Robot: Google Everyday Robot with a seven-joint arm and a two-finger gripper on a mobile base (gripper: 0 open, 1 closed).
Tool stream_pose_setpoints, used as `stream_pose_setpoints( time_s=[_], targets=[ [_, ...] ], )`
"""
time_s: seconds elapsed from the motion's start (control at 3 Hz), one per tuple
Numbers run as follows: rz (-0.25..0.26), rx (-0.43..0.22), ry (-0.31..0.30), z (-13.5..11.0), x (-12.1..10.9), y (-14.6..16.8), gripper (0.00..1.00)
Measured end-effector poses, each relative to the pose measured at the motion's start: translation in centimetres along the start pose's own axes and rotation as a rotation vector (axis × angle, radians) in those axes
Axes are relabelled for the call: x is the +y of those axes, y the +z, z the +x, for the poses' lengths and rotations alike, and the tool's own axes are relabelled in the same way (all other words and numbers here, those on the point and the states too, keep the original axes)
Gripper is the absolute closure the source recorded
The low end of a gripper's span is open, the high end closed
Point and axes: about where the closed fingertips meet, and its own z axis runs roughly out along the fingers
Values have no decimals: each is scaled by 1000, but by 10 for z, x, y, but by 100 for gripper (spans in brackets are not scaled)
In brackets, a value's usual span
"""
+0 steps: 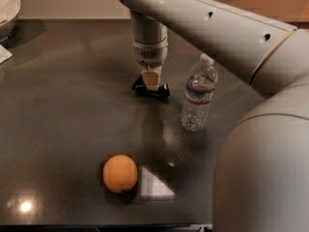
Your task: Move rxbar chocolate near water bottle
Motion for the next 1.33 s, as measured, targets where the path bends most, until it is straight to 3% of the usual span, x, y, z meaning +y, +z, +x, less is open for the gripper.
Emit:
stream_pose_setpoints(
  time_s=[0.67, 1.0, 1.33],
  targets=[
    [12, 19, 32, 30, -9, -8, 100],
    [13, 15, 41, 42, -8, -14, 84],
    [17, 7, 41, 51, -7, -22, 61]
  ],
)
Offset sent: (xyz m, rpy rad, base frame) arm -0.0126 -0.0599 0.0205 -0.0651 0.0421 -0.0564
